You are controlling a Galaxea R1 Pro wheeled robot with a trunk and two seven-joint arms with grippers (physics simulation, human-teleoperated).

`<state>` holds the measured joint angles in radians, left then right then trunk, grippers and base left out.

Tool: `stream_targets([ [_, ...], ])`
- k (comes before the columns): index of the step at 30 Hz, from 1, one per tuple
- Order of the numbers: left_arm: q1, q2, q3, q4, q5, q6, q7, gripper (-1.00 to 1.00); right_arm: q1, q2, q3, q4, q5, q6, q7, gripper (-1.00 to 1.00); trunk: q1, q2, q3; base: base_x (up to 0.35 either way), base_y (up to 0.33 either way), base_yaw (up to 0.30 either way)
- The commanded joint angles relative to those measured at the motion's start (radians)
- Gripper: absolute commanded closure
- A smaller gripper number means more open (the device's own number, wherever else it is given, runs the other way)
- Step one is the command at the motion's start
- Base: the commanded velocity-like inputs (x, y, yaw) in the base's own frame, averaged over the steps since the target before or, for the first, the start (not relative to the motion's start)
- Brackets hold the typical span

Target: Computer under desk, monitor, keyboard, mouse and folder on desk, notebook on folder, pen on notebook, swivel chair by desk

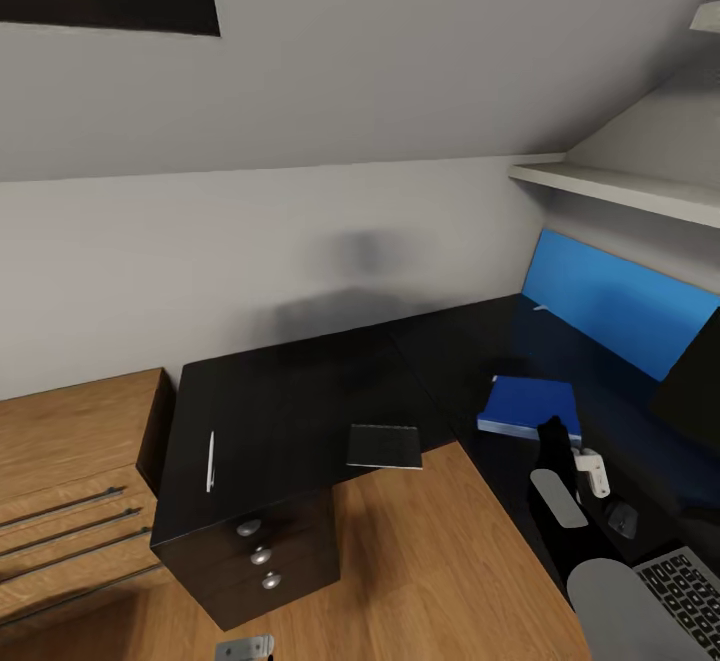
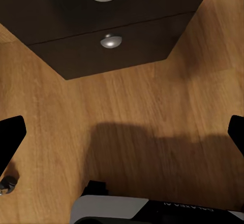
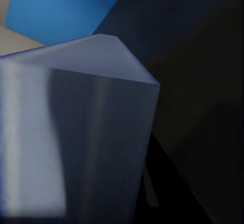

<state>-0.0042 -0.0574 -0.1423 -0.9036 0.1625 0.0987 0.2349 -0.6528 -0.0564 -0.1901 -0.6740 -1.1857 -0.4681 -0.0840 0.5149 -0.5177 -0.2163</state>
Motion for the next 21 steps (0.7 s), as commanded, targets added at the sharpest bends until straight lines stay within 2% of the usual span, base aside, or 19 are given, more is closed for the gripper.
stream_targets([
  [1, 0.000, 0.001, -0.003, -0.002, 0.009, 0.004, 0.007, -1.00, -0.001, 0.000, 0.002, -0.001, -0.004, -0.003, -0.003, 1.00, 0.000, -0.002, -0.002, 0.000, 0.000, -0.037],
  [10, 0.000, 0.001, -0.003, -0.003, 0.009, 0.005, 0.007, -1.00, -0.001, 0.000, 0.001, -0.001, -0.003, -0.004, -0.003, 1.00, 0.000, -0.002, -0.002, 0.000, 0.000, -0.017],
  [16, 0.000, 0.001, -0.003, -0.003, 0.009, 0.004, 0.007, -1.00, -0.001, 0.000, 0.001, -0.002, -0.003, -0.006, 0.004, 1.00, 0.000, -0.002, -0.002, 0.000, 0.000, -0.096],
  [18, 0.000, 0.001, -0.003, -0.003, 0.009, 0.004, 0.007, -1.00, -0.001, 0.001, 0.001, -0.002, -0.003, -0.011, 0.020, 1.00, 0.000, -0.002, -0.002, 0.000, 0.000, -0.117],
  [21, 0.000, 0.001, -0.003, -0.003, 0.009, 0.004, 0.007, -1.00, 0.000, 0.003, 0.001, 0.000, -0.003, -0.055, 0.100, 1.00, 0.000, -0.002, -0.002, 0.000, 0.000, -0.121],
])
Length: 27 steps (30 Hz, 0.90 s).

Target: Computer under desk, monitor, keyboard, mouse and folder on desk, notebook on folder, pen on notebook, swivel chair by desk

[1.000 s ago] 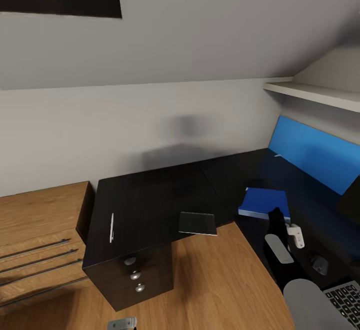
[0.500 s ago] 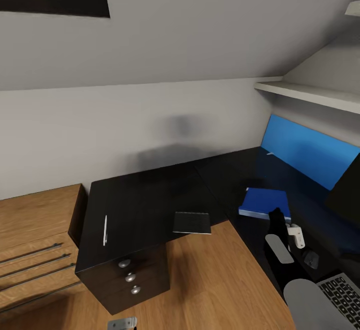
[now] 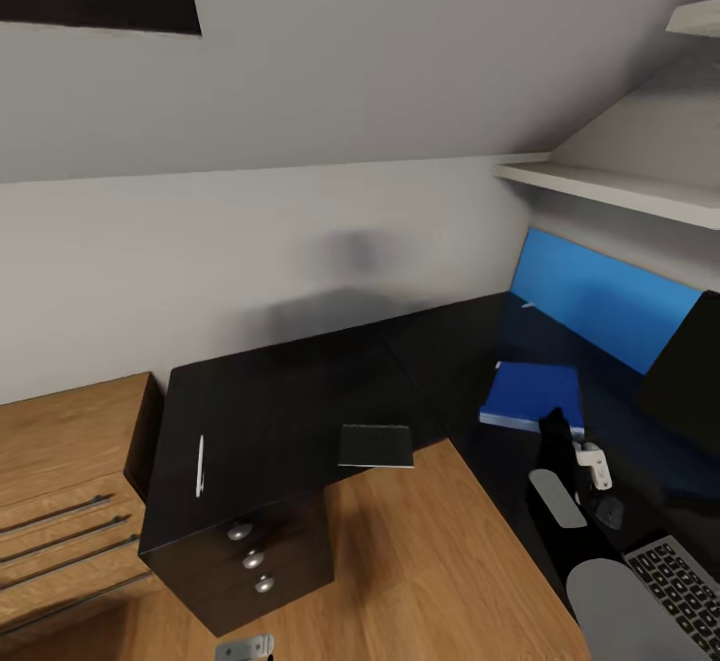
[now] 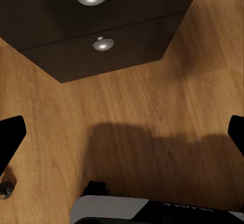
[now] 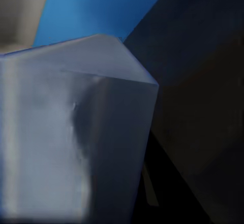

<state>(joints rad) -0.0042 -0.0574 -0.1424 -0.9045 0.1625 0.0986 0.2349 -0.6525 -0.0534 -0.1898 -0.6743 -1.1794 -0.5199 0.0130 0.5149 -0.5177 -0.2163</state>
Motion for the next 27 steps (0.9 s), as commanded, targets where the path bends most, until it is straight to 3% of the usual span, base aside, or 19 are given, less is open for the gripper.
stream_targets([
  [1, 0.000, 0.001, -0.003, -0.002, 0.009, 0.005, 0.007, -1.00, 0.000, 0.000, 0.001, 0.001, -0.010, -0.018, 0.032, 1.00, 0.000, -0.002, -0.002, 0.000, 0.000, -0.122],
  [3, 0.000, 0.001, -0.007, -0.003, 0.010, 0.007, 0.007, -1.00, 0.002, 0.003, 0.001, 0.004, -0.011, -0.048, 0.113, 1.00, 0.000, -0.002, -0.002, 0.000, 0.000, -0.140],
  [13, 0.000, -0.002, -0.002, -0.051, 0.020, 0.008, 0.011, -1.00, 0.001, 0.003, 0.001, 0.004, -0.012, -0.051, 0.121, 1.00, 0.000, -0.002, -0.002, 0.000, 0.000, -0.144],
  [27, 0.000, -0.005, -0.005, -0.058, 0.023, 0.009, 0.013, -1.00, 0.002, 0.010, 0.003, 0.001, -0.014, -0.043, 0.120, 1.00, 0.054, -0.100, -0.046, 0.000, 0.000, -0.007],
])
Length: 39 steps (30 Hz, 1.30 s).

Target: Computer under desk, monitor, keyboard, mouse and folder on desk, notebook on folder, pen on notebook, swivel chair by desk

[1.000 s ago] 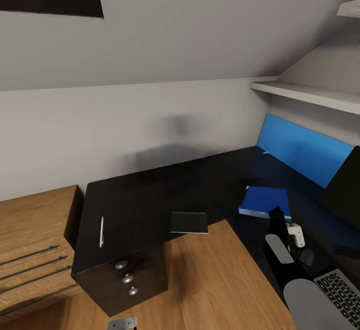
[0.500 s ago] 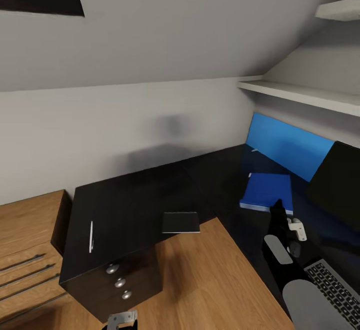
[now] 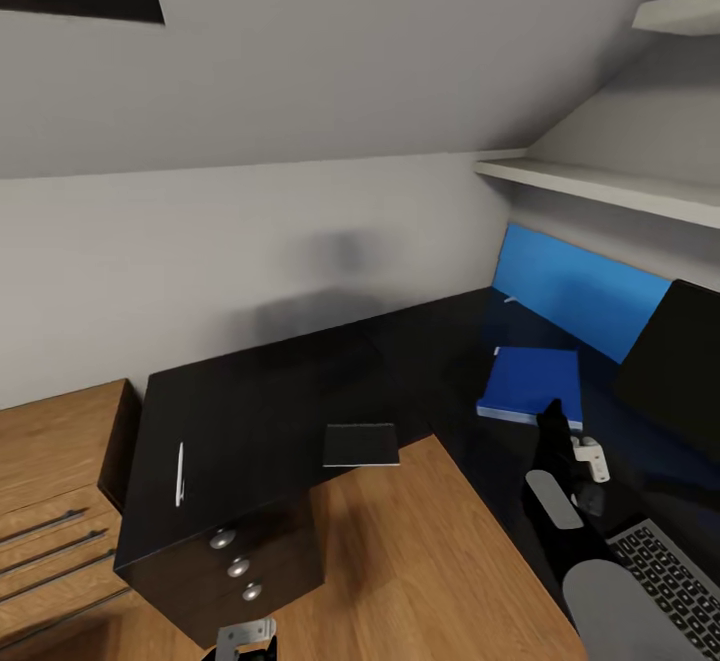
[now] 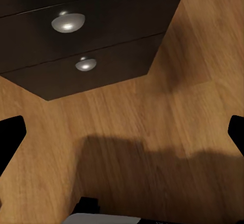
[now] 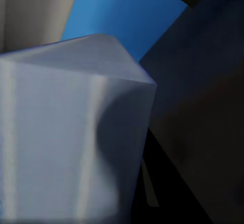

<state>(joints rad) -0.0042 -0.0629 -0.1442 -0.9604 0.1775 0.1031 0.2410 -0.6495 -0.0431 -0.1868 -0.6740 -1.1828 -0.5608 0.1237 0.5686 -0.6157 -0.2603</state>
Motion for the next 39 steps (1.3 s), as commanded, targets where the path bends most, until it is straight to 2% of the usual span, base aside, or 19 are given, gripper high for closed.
stream_targets([
  [1, 0.000, 0.000, -0.004, -0.002, 0.008, 0.004, 0.007, -1.00, -0.001, 0.002, 0.000, 0.001, -0.011, -0.001, 0.010, 1.00, 0.004, -0.009, -0.005, 0.000, 0.000, 0.000],
  [9, 0.000, 0.000, -0.005, -0.001, 0.008, 0.006, 0.007, -1.00, -0.001, 0.007, 0.001, 0.002, -0.012, 0.001, 0.009, 1.00, 0.035, -0.065, -0.030, 0.000, 0.000, 0.000],
  [15, 0.000, 0.000, -0.005, -0.001, 0.008, 0.006, 0.007, -1.00, -0.001, 0.030, 0.001, 0.006, -0.012, 0.001, 0.010, 1.00, 0.058, -0.107, -0.049, 0.000, 0.000, 0.000],
  [22, 0.000, 0.000, -0.005, 0.000, 0.008, 0.006, 0.007, -1.00, -0.001, 0.041, 0.001, 0.009, -0.012, 0.001, 0.010, 1.00, 0.085, -0.156, -0.071, 0.000, 0.000, 0.000],
  [39, 0.000, 0.000, -0.005, 0.000, 0.007, 0.004, 0.009, -1.00, -0.001, 0.043, 0.001, 0.025, -0.012, 0.001, 0.010, 1.00, 0.150, -0.275, -0.124, 0.000, 0.000, 0.000],
])
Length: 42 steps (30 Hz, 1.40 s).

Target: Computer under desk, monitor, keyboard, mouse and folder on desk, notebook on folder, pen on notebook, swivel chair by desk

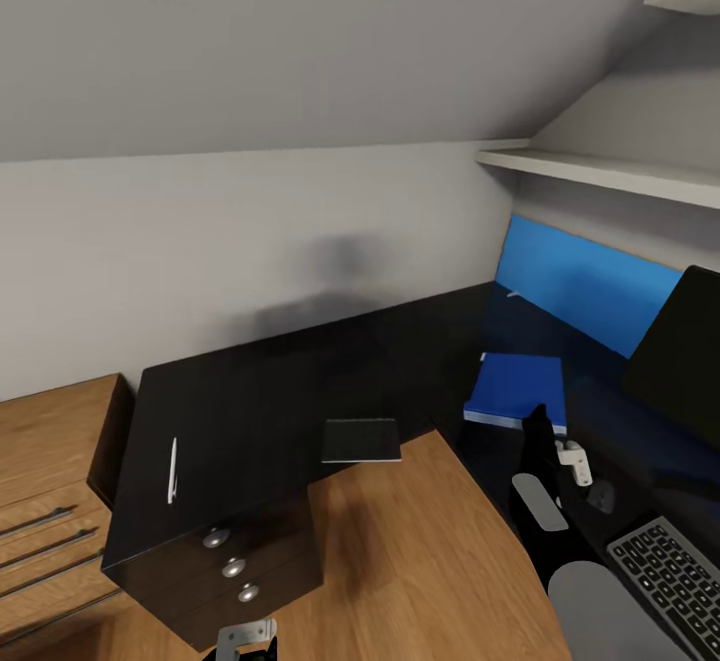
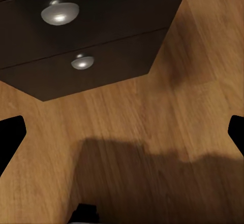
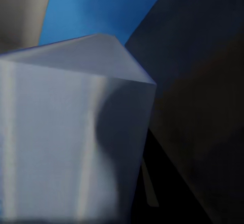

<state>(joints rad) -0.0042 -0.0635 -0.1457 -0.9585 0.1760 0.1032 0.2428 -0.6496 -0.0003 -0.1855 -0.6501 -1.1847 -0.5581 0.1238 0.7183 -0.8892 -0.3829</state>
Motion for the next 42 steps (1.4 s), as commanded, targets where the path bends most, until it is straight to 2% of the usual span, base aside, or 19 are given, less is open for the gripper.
stream_targets([
  [1, 0.000, 0.001, -0.003, -0.002, 0.008, 0.004, 0.007, -1.00, -0.001, 0.000, 0.000, 0.001, -0.010, -0.002, 0.010, 1.00, 0.004, -0.008, -0.004, 0.000, 0.000, 0.000],
  [37, 0.000, 0.001, -0.003, 0.000, 0.008, 0.003, 0.007, -1.00, -0.001, -0.005, -0.003, 0.001, -0.007, -0.005, 0.009, 1.00, 0.142, -0.260, -0.117, 0.000, 0.000, 0.000],
  [42, 0.000, 0.001, -0.003, 0.000, 0.008, 0.004, 0.006, -1.00, -0.001, -0.006, -0.003, 0.001, -0.007, -0.005, 0.008, 1.00, 0.142, -0.260, -0.117, 0.000, 0.000, 0.000],
])
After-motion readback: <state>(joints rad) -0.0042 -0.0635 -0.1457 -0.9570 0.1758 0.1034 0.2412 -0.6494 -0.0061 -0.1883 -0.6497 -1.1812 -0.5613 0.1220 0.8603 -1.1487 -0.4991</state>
